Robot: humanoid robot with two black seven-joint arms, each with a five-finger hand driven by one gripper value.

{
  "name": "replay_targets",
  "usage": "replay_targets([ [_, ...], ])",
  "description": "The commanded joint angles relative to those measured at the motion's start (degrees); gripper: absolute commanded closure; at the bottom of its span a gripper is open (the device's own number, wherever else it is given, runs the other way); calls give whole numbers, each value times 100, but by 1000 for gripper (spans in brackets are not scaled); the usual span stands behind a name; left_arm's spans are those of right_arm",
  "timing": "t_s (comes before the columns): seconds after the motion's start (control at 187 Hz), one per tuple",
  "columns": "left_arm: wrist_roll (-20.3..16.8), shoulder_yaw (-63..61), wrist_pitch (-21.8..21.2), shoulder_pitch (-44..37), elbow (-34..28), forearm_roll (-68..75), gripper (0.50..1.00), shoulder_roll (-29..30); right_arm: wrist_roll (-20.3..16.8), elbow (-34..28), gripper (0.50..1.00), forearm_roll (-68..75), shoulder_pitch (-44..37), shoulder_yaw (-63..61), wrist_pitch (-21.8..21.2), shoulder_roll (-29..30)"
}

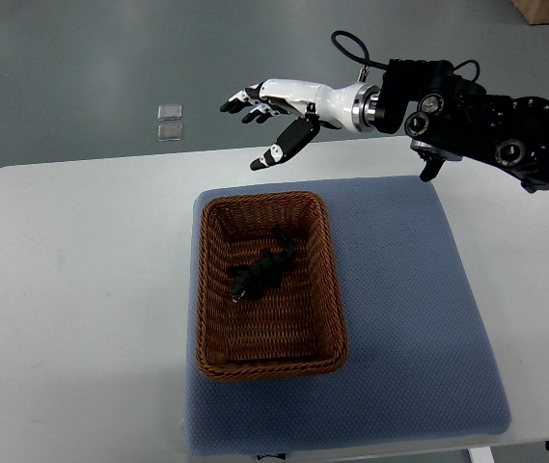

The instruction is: Place crocodile in brown basket with right hand

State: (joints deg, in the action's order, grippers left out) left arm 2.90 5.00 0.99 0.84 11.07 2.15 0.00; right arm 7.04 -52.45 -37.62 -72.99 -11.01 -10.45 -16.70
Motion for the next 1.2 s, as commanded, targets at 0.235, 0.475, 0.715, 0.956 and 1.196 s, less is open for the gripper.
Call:
replay_targets([
  [0.235, 8, -8, -11, 4, 70, -4, 500, 0, 8, 1027, 587, 1327, 1516, -2916, 183, 395],
  [0.475, 0, -8, -2, 4, 79, -4, 500, 0, 8, 1132, 574, 1450, 2157, -3733, 201, 448],
  [0.715, 0, 1, -2, 4, 79, -4, 500, 0, 17, 1106, 574, 2197, 2764, -4251, 96, 448],
  [0.956, 0, 1, -2, 4, 79, -4, 500, 0, 26, 1114, 574, 2610, 3159, -4348, -739, 457],
  [1.196, 0, -8, -2, 4, 79, -4, 500, 0, 210, 1123, 574, 2672, 3229, -4366, -906, 457],
])
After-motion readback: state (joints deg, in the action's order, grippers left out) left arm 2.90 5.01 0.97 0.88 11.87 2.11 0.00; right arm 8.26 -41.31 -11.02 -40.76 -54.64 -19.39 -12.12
